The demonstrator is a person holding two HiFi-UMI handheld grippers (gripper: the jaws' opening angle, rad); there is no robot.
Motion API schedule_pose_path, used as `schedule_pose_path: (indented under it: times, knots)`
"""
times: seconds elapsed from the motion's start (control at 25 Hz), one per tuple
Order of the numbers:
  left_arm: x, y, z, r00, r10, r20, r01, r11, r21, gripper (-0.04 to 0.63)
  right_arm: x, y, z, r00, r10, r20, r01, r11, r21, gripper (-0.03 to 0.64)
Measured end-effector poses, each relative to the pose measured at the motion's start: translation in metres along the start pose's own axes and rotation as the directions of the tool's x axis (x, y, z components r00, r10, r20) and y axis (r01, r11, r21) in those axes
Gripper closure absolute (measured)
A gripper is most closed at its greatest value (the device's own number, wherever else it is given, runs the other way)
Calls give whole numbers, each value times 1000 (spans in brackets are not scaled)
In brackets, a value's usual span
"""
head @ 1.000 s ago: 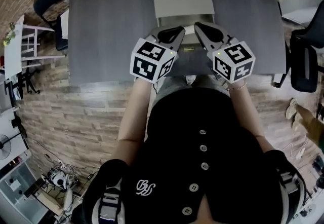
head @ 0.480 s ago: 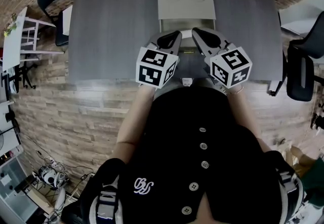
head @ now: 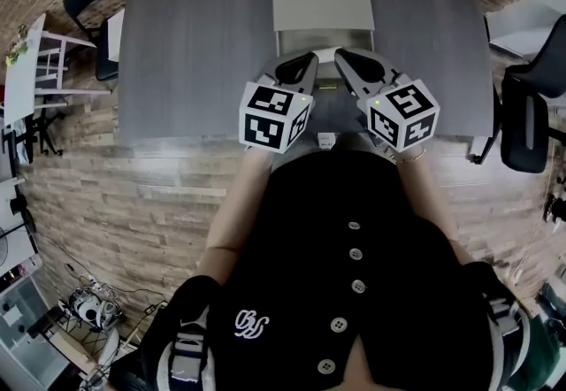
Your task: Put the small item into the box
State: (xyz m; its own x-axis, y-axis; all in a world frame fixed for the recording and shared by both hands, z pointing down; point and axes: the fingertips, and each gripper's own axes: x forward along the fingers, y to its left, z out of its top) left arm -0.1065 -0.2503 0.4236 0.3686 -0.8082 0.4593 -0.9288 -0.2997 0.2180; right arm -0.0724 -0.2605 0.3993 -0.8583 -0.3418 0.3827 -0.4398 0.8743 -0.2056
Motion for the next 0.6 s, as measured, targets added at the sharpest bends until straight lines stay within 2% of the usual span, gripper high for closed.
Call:
schedule_pose_path:
  times: [0.6]
  knots:
    - [-7, -7, -16, 1000, 4, -12, -4, 999, -34, 581, -4, 8, -16, 1000, 9, -30, -8, 1000, 21, 617]
